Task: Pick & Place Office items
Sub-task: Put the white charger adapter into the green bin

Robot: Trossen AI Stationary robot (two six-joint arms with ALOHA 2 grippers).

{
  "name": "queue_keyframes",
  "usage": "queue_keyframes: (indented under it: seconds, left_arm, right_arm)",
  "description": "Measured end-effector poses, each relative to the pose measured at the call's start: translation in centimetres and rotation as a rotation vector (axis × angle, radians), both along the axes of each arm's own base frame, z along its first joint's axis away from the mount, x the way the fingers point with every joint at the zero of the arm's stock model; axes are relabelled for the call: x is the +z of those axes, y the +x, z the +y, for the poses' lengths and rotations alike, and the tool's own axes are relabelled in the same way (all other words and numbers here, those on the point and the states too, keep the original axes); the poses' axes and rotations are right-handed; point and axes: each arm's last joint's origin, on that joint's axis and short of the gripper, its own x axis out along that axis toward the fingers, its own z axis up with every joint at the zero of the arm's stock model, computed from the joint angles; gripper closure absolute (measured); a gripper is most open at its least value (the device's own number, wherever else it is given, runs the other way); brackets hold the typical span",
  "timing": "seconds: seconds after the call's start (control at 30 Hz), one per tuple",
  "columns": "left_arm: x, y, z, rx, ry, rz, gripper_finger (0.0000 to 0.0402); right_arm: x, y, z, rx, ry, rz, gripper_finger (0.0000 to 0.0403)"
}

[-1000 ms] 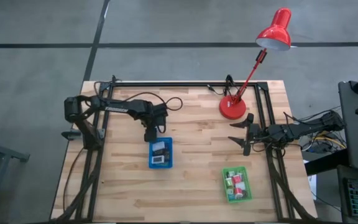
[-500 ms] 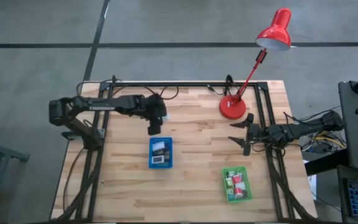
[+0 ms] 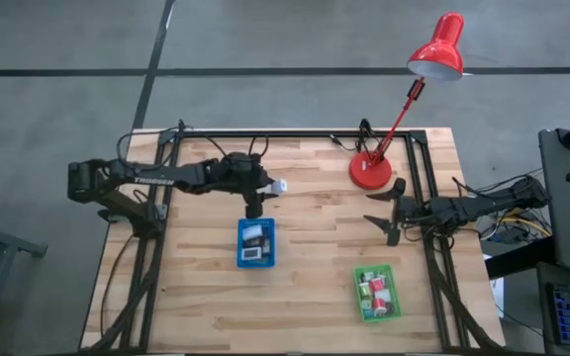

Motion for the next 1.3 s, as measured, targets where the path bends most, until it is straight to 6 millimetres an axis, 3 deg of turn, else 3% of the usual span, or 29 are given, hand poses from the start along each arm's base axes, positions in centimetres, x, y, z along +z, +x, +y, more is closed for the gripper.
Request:
queue_keyframes:
  seconds: [0.3, 0.67, 1.0, 1.3]
  left_arm:
    - [0.6, 0.9, -2.0, -0.121, 0.05, -0.268, 0.0242]
    - [1.3, 1.4, -3.9, -0.259, 0.058, -0.384, 0.0242]
    - [0.1, 4.6, -6.2, -0.356, 0.062, -0.366, 0.0242]
    - [-0.5, 6.4, -6.6, -0.4, 0.058, -0.354, 0.0242]
  right_arm:
    - [1.3, 0.0, 0.0, -0.017, -0.122, -0.115, 0.0115]
    - [1.5, 0.0, -0.3, -0.073, -0.26, -0.1, 0.0116]
    - [1.4, 0.0, -0.8, -0.114, -0.252, -0.093, 0.0136]
    - [1.3, 0.0, -0.9, -0.143, -0.274, -0.073, 0.014]
